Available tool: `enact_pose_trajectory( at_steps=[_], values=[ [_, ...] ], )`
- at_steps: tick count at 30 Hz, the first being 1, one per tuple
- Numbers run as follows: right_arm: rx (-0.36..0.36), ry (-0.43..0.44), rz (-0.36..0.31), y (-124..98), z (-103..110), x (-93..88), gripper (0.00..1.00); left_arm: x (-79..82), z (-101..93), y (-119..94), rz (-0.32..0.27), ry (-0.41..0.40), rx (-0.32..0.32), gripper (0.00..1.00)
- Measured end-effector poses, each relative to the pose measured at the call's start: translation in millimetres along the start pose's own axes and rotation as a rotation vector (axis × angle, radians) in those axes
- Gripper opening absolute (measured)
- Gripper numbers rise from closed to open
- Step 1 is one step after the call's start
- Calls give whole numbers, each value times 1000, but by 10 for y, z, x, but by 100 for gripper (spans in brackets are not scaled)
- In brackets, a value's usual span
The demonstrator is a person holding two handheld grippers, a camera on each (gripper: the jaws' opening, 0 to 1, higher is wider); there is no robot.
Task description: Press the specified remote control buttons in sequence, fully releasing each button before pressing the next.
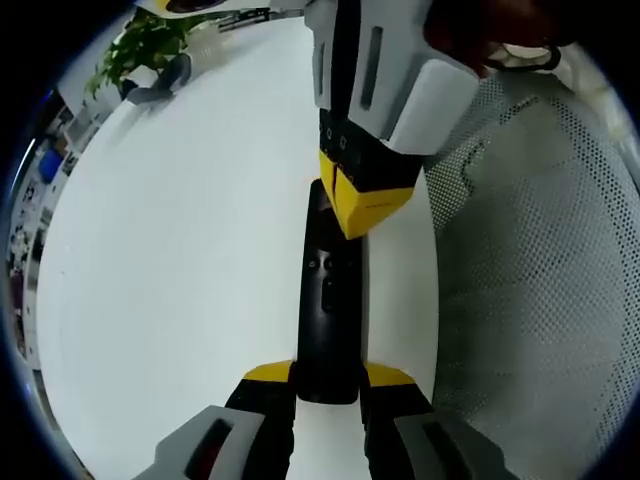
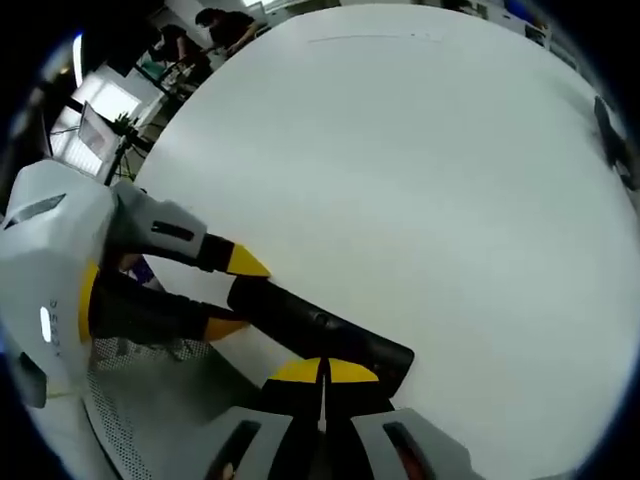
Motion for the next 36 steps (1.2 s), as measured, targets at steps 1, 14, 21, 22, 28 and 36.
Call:
enact_pose_trajectory(
  at_steps=[1, 14, 21, 22, 28, 36],
  values=[
    [0, -1, -1, 5, -2, -2, 0, 0, -2, 0, 0, 0, 1, 23],
    [-19, -34, 31, 74, -4, -39, 0, 1, -6, 2, 8, 2, 1, 23],
    [-16, -24, 34, 84, -24, -33, 0, -9, -7, -4, 2, -3, 2, 23],
    [-13, -17, 35, 85, -27, -31, 0, -10, -7, -4, 2, -4, 1, 23],
    [-3, -9, 42, 98, -38, -25, 0, -1, -8, -2, 11, -3, 3, 23],
    [-5, -30, 45, 86, -30, -19, 0, -1, -3, -5, 9, -2, -2, 23]
  ],
)
Point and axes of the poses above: the point that each gripper's makers call its tool centre point, and the gripper's own axes: y roughly forward along the fingers, z roughly to its left, x roughly out of its top, the point moved 8 cm from there along -y, roughly backward along the fingers, and after that the axes turned 11 degrees about -z, right-handed, at the moved point
